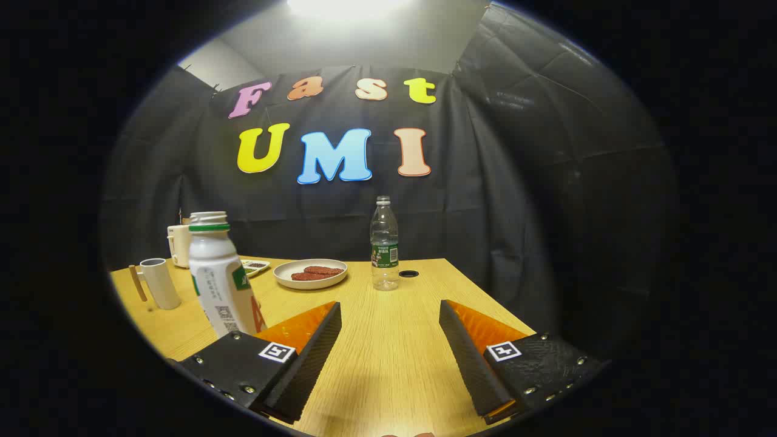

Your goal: Take the bottle from table, then pour the juice into the cup, finally place the bottle on the coaster

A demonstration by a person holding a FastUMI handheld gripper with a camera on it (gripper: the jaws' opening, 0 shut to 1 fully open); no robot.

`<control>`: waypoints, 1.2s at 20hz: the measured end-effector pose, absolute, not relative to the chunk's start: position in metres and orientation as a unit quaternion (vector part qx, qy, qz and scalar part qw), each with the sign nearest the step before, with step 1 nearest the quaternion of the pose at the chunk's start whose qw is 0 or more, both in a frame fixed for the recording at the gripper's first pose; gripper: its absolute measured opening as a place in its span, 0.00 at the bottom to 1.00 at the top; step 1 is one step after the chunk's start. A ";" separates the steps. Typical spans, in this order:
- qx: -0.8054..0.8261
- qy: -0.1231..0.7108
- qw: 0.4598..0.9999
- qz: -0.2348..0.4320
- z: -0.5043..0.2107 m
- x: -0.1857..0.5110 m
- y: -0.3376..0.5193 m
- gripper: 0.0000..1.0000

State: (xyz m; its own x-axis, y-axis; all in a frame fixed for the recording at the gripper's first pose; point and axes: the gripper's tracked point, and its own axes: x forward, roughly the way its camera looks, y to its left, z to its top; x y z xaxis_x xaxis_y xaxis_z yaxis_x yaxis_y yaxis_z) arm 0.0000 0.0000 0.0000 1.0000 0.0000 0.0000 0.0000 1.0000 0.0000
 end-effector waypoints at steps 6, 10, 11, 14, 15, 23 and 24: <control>-0.058 -0.043 0.997 -0.020 0.035 0.024 0.004 0.99; -0.074 -0.066 0.995 -0.015 0.075 0.022 0.016 0.99; -0.078 -0.069 0.995 -0.014 0.082 0.017 0.019 0.99; -0.073 -0.074 0.995 -0.011 0.099 -0.003 0.030 0.98; -0.066 -0.074 0.995 -0.010 0.101 -0.011 0.032 0.98; -0.033 -0.059 0.998 0.016 0.098 -0.064 0.054 0.98; -0.034 -0.058 0.998 0.018 0.096 -0.069 0.057 0.98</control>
